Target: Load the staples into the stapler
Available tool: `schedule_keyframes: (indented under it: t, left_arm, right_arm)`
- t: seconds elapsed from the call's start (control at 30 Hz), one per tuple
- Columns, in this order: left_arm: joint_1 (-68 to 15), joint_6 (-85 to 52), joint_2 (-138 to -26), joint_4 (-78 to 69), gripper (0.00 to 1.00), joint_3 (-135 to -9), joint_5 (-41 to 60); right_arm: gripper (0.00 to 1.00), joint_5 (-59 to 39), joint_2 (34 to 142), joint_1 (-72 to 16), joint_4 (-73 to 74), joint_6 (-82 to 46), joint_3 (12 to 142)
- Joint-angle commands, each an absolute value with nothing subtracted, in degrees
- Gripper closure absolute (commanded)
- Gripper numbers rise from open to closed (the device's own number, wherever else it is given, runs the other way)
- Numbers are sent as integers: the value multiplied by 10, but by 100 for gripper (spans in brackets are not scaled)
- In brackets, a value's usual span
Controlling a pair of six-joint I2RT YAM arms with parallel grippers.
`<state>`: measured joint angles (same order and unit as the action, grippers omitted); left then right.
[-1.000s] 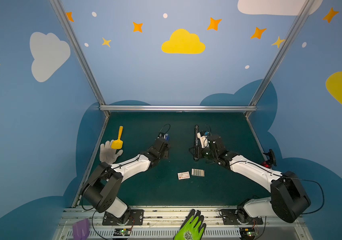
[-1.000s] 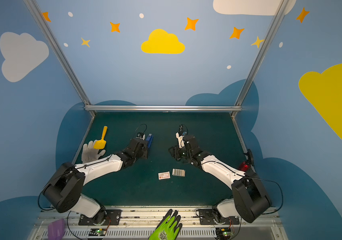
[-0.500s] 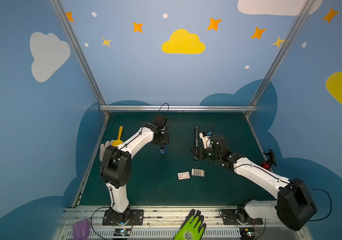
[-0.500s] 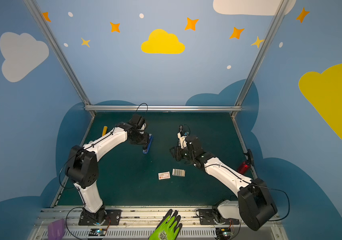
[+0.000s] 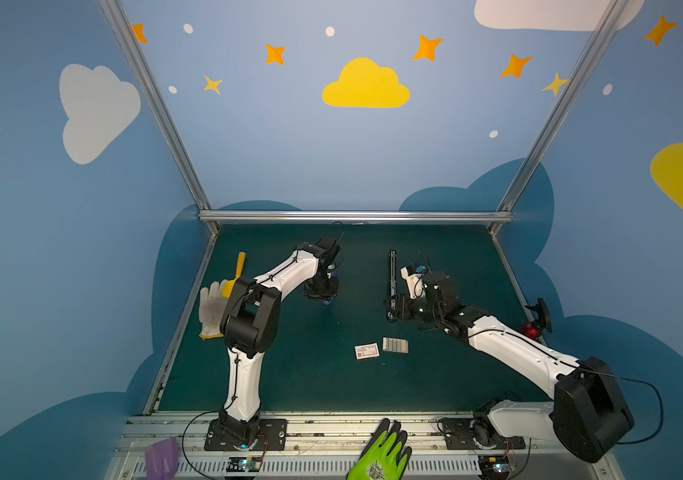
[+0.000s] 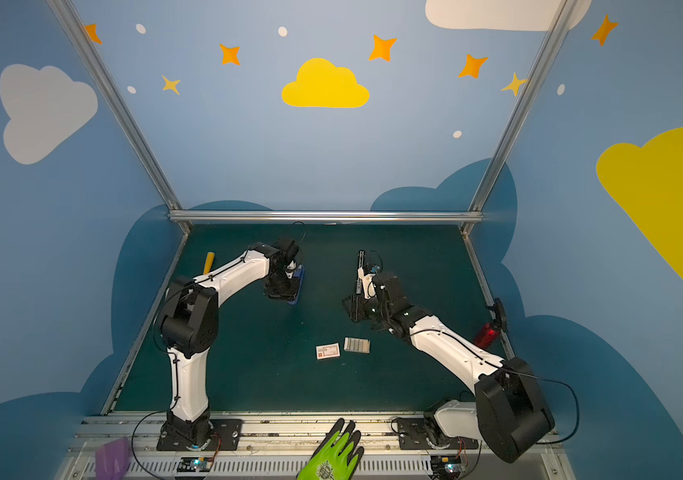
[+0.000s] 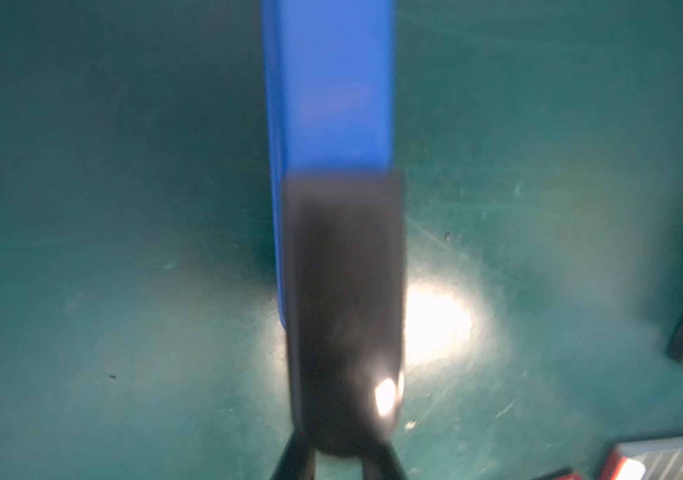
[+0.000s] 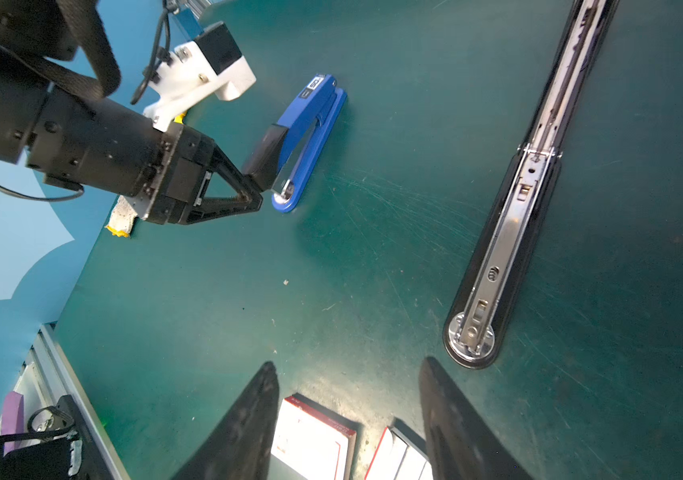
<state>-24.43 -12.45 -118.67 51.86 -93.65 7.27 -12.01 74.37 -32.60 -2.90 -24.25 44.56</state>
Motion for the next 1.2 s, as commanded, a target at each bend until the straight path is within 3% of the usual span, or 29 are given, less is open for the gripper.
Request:
schedule_keyframes:
  t: [0.0, 0.23, 0.37, 0.53, 0.73, 1.03, 1.17]
  left_arm:
    - [-244, -119, -1216, 529, 93, -941, 85]
    - [-242, -123, -1229, 520, 95, -930, 82]
    - [-242, -126, -1192, 517, 75, -923, 100]
    - [-241, -126, -1145, 527, 57, -924, 82]
    - [-235, -124, -1169, 545, 52, -971, 63]
    - [-230, -116, -1251, 558, 55, -1041, 52]
    - [-226, -111, -1275, 564, 83, -1054, 64]
  right_arm:
    - [45, -120, 725, -322, -38, -244, 438]
    - [45, -124, 721, -317, -39, -245, 439]
    - [45, -125, 722, -316, -40, -245, 439]
    - [45, -133, 729, -315, -33, -247, 442]
    - [45, -141, 735, -315, -27, -252, 445]
    - [45, -131, 716, -312, -37, -250, 433]
    - [45, -132, 715, -310, -34, -254, 428]
